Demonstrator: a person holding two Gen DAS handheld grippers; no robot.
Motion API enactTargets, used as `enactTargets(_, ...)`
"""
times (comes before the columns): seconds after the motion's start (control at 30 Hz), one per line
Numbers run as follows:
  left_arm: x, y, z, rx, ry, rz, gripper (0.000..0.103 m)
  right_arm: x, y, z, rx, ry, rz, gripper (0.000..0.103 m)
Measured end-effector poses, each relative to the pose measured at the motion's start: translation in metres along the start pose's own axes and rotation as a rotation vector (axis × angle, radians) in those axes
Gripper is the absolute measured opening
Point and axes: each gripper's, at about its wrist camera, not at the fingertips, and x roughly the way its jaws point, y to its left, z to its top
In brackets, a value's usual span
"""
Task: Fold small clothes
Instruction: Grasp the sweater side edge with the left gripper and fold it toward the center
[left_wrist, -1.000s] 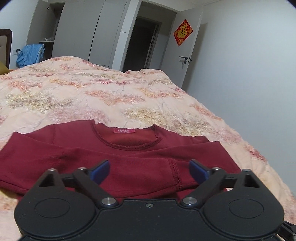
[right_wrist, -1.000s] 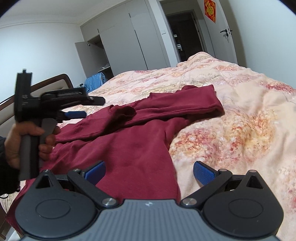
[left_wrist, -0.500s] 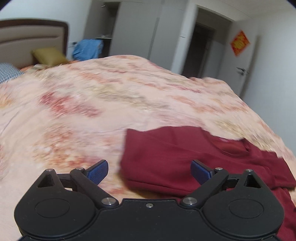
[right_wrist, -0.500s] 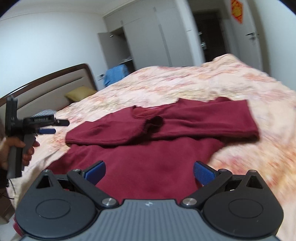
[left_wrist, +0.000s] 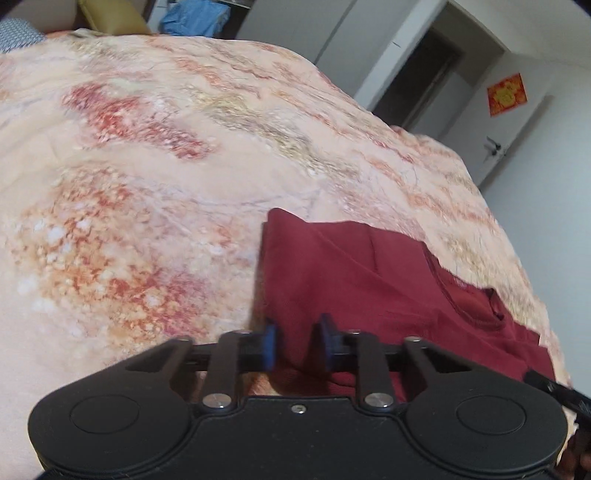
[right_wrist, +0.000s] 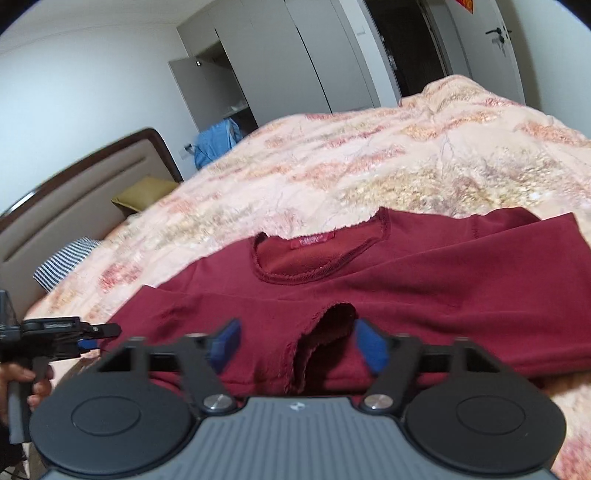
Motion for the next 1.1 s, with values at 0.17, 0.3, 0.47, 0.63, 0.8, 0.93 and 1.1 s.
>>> enactTargets(0.17, -0.018, -0.016, 0.011, -0.009, -0.033, 0.112, 0.010, 0.013, 0.010, 0.005, -0.091, -0.009, -0.026, 0.007)
enactTargets(0.3, -0.011, -0.028, 0.009, 0.056, -0.015, 0.174, 0.010, 0.008, 0.018, 0.008, -0.169, -0.066, -0.058, 0.005)
enactTargets(0.47, -0.003, -0.011, 0.000, -0.017, -0.004, 0.164, 0.024, 0.018, 0.019, 0.001, -0.215, -0.018, -0.106, 0.005)
enactTargets(0.63, -0.027, -0.022, -0.008, 0.057, -0.035, 0.183, 0.062, 0.002, 0.008, -0.007, -0.194, 0.006, -0.103, 0.042)
enactTargets(0.8, -0.065, -0.042, -0.029, 0.148, -0.088, 0.159, 0.094, -0.045, 0.000, -0.019, -0.199, -0.004, -0.079, 0.084)
enactTargets(0.93, -0.091, -0.054, -0.059, 0.191, -0.101, 0.192, 0.102, -0.090, -0.008, -0.044, -0.193, 0.007, -0.052, 0.103)
enactTargets(1.1, -0.121, -0.054, -0.099, 0.211, -0.059, 0.187, 0.102, -0.142, -0.007, -0.086, -0.228, 0.019, -0.100, 0.103)
